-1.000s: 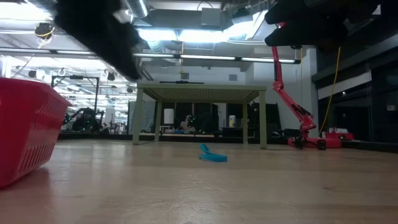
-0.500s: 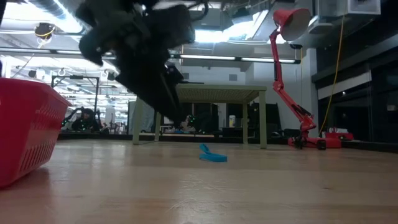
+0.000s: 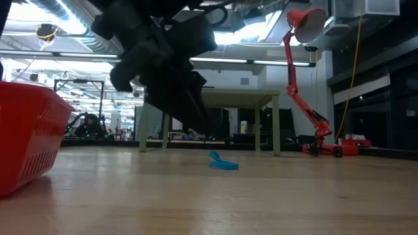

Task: Pick & Place Office Desk Supplies
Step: Put the blue rubber band into the red bin

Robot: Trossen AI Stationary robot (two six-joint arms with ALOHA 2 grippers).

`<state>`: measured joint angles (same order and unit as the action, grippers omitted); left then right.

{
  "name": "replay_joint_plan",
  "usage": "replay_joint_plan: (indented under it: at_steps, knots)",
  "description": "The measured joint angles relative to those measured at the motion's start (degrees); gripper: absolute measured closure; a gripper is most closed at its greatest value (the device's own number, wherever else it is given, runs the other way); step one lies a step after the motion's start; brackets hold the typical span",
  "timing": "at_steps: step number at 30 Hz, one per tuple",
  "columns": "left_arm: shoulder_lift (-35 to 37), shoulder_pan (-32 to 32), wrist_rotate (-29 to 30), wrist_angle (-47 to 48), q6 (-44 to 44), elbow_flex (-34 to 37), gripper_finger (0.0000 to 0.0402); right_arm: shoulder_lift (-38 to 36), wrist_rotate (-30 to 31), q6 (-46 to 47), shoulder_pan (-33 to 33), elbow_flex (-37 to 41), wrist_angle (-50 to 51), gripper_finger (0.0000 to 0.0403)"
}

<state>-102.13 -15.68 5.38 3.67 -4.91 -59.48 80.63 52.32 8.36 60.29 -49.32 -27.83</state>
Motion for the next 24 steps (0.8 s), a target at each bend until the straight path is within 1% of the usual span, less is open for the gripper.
replay_joint_plan:
  at_steps: [1,3,5,7,8,10,12,15,19,24]
  knots:
    - [0.0,0.11,0.81,0.55,-0.53,0.0,0.0276,-0.19,-2.81,-0.63,0.06,0.11,1.69,0.0178]
    - [0.0,0.38,0.92,1.58,-0.91,0.0,0.0276,-1.68,-11.75,-3.14,0.07,1.69,1.43,0.0178]
    - [0.0,0.68,0.42,2.16,-0.93,0.0,0.0276,-4.07,-21.75,-7.27,0.05,4.44,-5.3,0.0178]
    - [0.0,0.85,-0.06,2.13,-1.5,0.0,0.0276,-7.76,-27.94,-9.23,0.18,9.51,-11.29,0.0178]
    - [0.0,0.85,-0.01,2.06,-1.74,0.0,0.0276,-9.8,-29.39,-9.23,0.3,12.43,-12.87,0.0178]
    - [0.0,0.85,0.41,1.69,-1.99,0.0,0.0276,-14.14,-29.12,-8.64,0.52,18.93,-15.43,0.0178]
    - [0.0,0.83,0.91,0.8,-2.43,0.0,0.0276,-17.6,-26.9,-8.59,0.66,24.81,-18.61,0.0178]
    - [0.0,0.83,0.61,0.89,-4.38,-0.78,0.0276,-21.5,-26.28,-8.83,0.68,30.97,-22.87,0.0178]
    - [-0.6,1.28,-0.45,2.26,-8.67,-3.16,0.0276,-23.62,-26.39,-7.71,0.68,34.52,-25.79,0.0178]
    - [-3.55,3.28,-1.42,7.09,-12.95,-7.49,0.0276,-23.73,-26.41,-5.6,0.68,34.73,-26.26,0.0178]
